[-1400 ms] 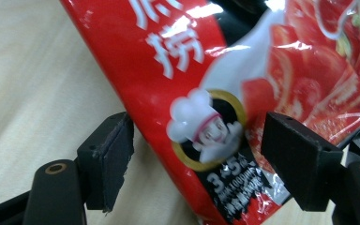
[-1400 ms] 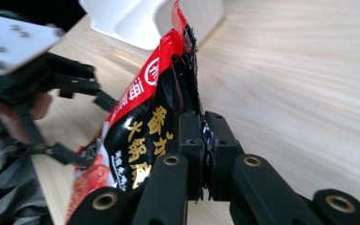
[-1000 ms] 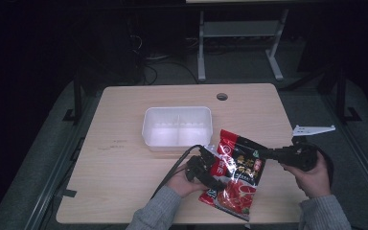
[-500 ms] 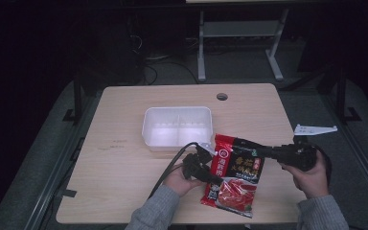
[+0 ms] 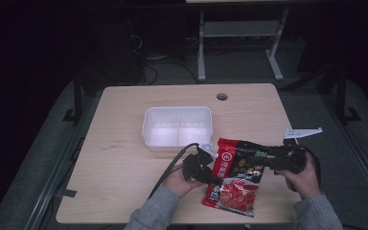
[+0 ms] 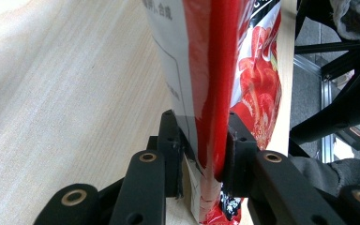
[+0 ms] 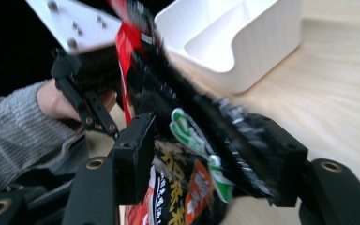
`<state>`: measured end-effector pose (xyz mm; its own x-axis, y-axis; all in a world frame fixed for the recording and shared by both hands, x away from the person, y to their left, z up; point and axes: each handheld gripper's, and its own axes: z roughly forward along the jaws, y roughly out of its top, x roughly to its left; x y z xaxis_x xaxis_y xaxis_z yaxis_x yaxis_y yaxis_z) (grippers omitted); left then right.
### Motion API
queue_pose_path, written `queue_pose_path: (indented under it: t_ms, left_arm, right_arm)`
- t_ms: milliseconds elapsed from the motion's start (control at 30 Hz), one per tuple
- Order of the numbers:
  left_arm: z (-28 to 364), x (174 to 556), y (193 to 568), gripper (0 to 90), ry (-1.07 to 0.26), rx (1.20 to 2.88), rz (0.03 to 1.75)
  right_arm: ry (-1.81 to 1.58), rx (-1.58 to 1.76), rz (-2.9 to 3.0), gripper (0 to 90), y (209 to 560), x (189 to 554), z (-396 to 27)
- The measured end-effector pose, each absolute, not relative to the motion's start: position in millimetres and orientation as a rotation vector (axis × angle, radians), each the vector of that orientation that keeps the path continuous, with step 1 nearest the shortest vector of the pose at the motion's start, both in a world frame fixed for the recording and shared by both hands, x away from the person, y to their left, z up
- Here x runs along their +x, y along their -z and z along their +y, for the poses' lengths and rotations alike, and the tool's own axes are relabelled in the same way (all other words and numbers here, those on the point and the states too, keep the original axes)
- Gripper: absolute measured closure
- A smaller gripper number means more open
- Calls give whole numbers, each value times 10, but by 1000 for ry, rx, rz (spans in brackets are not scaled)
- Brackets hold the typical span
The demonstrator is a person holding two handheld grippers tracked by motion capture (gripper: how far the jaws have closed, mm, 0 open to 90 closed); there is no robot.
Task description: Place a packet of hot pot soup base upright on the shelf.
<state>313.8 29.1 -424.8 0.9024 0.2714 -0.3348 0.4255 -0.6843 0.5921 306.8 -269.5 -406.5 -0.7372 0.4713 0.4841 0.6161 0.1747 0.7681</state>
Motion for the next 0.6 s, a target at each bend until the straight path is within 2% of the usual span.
queue_pose_path:
  t_ms: [133,167,267,300,333,433,533,600]
  left_arm:
    - [291,3127,4248,726,284,2366,492]
    - [295,3123,4246,717,279,2375,488]
    - [306,3116,4241,701,274,2387,477]
    - [305,3115,4240,701,268,2391,476]
    - [303,3113,4243,673,263,2392,476]
    - [306,3102,4242,621,249,2389,475]
    - [315,3063,4218,589,225,2393,465]
    - [331,3045,4208,499,243,2405,444]
  right_arm:
    - [1565,-1052,-2309,455,4121,3082,-2608]
    - [1562,-1068,-2318,542,4121,3086,-2583]
    - [1583,-1059,-2277,615,4113,3085,-2601]
    - [1583,-1059,-2277,615,4113,3085,-2601]
    - [1578,-1058,-2268,661,4103,3076,-2605]
    - [1573,-1045,-2255,719,4085,3062,-2626]
    - [1571,-1029,-2249,731,4059,3052,-2624]
    - [1569,-1018,-2267,737,4009,3032,-2583]
